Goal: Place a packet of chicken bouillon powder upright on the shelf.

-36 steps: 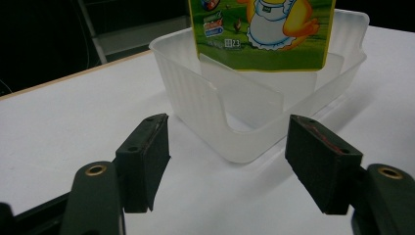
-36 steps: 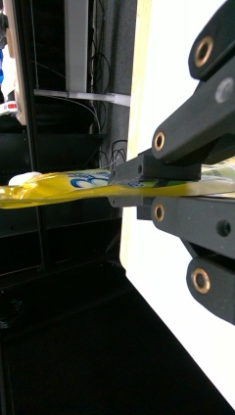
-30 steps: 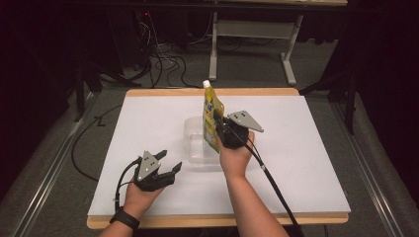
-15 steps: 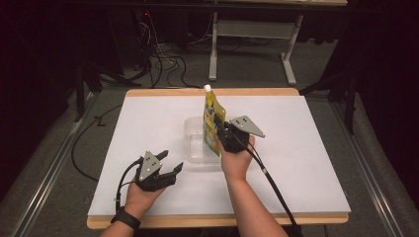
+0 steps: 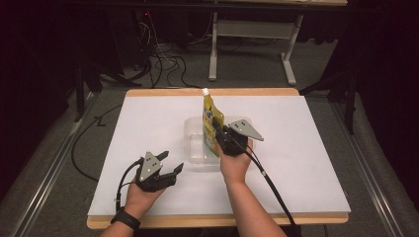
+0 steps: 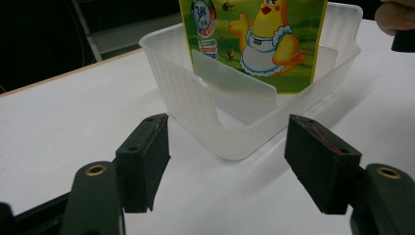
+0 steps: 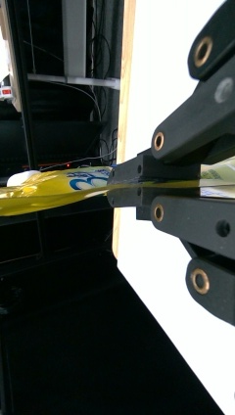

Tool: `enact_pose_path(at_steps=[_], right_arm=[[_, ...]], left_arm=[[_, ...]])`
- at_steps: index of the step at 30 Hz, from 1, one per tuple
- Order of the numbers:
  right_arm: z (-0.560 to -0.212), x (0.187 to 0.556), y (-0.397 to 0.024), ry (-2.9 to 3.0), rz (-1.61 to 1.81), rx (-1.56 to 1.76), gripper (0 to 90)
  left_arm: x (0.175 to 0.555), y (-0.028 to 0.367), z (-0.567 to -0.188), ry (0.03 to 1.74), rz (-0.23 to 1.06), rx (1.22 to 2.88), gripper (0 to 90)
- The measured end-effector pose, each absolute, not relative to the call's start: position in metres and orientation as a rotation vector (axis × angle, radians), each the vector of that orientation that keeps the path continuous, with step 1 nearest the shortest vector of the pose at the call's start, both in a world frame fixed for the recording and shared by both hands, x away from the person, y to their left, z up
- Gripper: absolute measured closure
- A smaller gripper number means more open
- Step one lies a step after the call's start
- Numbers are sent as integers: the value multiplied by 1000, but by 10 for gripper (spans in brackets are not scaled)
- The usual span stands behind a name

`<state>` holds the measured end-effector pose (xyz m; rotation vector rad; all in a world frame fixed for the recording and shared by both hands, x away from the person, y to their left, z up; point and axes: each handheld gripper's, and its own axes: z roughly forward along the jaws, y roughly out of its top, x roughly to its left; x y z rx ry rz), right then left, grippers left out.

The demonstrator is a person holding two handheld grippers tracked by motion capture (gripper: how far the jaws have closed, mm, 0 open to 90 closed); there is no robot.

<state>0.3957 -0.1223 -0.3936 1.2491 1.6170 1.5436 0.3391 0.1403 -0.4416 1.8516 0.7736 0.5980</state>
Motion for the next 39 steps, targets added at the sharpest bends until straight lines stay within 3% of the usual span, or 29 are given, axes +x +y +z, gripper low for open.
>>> enact_pose_path(at_steps=[31, 35, 39], right_arm=[[-406, 383, -125, 1673, 1517, 1237, 878], [-405, 383, -125, 1688, 1506, 1231, 837], [-405, 382, -124, 1714, 1491, 1218, 738]], left_arm=[[340, 140, -442, 776, 584, 1857, 331], [340, 141, -442, 781, 581, 1853, 330], [340, 141, -442, 785, 572, 1849, 329]])
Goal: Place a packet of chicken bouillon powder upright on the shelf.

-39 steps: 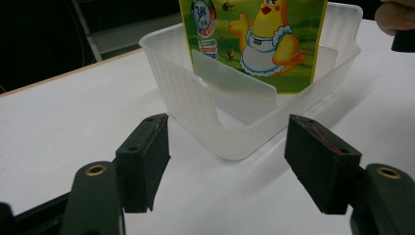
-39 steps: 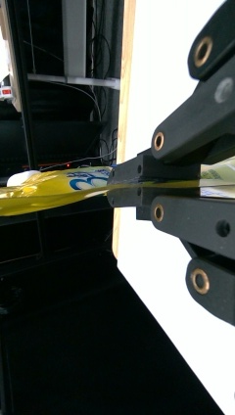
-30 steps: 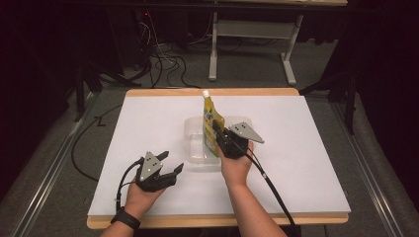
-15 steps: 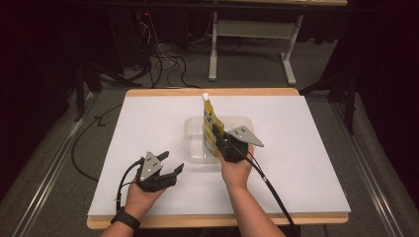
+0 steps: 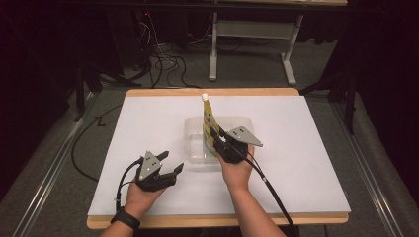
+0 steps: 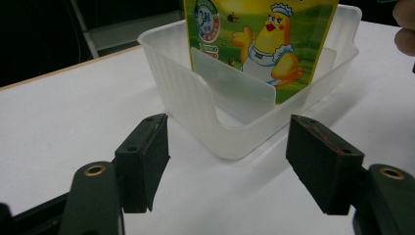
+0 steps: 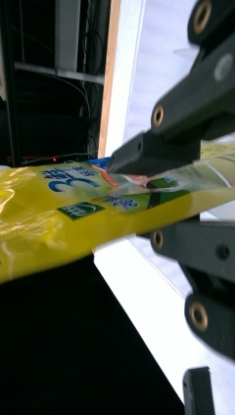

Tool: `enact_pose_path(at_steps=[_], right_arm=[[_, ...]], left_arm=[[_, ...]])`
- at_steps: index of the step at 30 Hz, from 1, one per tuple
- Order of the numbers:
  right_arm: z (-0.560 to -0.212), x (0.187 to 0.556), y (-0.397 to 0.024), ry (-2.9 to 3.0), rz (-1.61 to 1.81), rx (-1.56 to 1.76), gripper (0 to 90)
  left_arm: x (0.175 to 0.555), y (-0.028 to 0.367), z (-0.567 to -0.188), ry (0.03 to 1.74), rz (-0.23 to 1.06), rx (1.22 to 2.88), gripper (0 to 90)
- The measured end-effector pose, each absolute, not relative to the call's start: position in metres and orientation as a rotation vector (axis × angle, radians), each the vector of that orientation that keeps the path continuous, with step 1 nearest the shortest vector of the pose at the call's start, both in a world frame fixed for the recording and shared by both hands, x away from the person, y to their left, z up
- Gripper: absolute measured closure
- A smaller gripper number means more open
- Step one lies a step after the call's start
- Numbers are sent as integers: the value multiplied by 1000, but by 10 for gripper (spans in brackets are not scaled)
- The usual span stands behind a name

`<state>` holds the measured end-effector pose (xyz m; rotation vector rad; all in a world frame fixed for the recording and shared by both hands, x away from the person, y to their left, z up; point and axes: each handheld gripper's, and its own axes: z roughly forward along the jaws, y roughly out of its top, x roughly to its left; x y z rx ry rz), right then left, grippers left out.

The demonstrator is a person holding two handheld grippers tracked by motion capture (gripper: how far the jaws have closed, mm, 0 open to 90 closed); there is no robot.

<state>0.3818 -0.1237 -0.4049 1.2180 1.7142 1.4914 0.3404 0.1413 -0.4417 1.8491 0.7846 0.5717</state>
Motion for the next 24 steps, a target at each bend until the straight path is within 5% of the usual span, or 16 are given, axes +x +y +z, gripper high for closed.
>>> enact_pose_path(at_steps=[14, 24], right_arm=[[-400, 375, -124, 1800, 1436, 1191, 346], [-396, 357, -142, 1877, 1428, 1156, 239]], left_arm=[[341, 144, -441, 794, 571, 1832, 323], [342, 146, -440, 803, 569, 1827, 317]])
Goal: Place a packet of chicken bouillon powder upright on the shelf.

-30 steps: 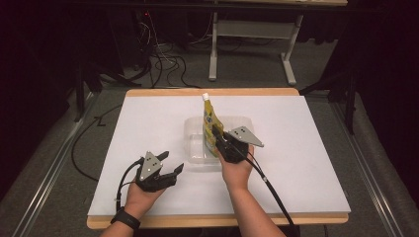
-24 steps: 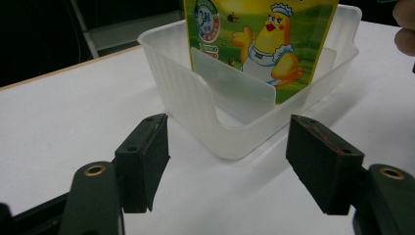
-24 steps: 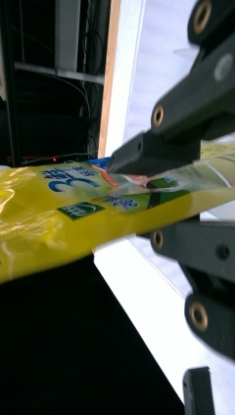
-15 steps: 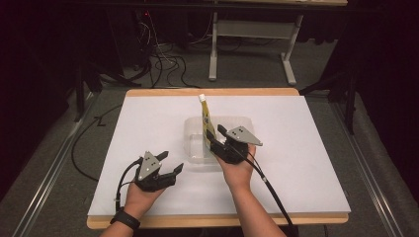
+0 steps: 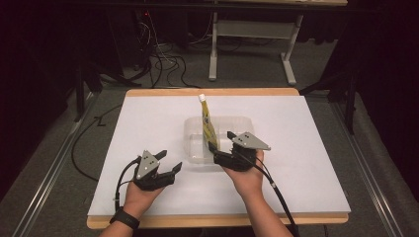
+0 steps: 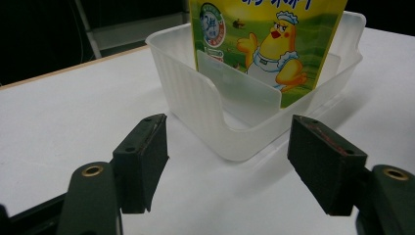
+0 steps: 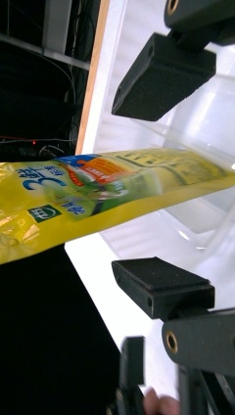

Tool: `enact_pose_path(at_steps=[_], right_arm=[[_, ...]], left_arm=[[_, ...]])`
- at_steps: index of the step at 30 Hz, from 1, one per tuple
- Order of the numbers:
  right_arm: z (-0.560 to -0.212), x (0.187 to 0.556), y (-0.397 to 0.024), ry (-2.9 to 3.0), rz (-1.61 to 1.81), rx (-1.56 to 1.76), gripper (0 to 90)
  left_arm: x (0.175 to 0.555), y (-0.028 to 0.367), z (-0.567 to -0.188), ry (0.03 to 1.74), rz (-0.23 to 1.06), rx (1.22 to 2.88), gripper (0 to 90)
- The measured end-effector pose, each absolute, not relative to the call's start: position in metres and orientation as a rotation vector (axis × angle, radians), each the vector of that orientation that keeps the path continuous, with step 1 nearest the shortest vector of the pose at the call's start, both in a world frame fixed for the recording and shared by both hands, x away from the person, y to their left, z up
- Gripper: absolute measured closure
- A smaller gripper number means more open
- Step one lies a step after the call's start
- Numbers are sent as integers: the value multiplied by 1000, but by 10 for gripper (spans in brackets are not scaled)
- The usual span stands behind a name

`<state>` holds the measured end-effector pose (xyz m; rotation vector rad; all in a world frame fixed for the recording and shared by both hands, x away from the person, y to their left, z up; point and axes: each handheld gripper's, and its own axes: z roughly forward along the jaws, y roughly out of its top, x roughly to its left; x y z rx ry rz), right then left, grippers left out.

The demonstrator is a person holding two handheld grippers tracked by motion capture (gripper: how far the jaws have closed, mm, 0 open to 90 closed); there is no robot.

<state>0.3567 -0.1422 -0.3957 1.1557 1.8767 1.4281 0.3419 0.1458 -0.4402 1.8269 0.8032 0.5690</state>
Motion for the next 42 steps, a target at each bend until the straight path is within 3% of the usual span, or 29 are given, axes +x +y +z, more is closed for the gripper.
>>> enact_pose_path(at_steps=[10, 25, 42], right_arm=[[-396, 323, -197, 1903, 1392, 1139, 156], [-419, 293, -329, 1719, 1258, 1321, 158], [-430, 296, -329, 1745, 1259, 1334, 181]], left_arm=[[342, 148, -440, 823, 561, 1828, 305], [346, 155, -443, 916, 538, 1823, 286], [345, 149, -444, 881, 547, 1847, 296]])
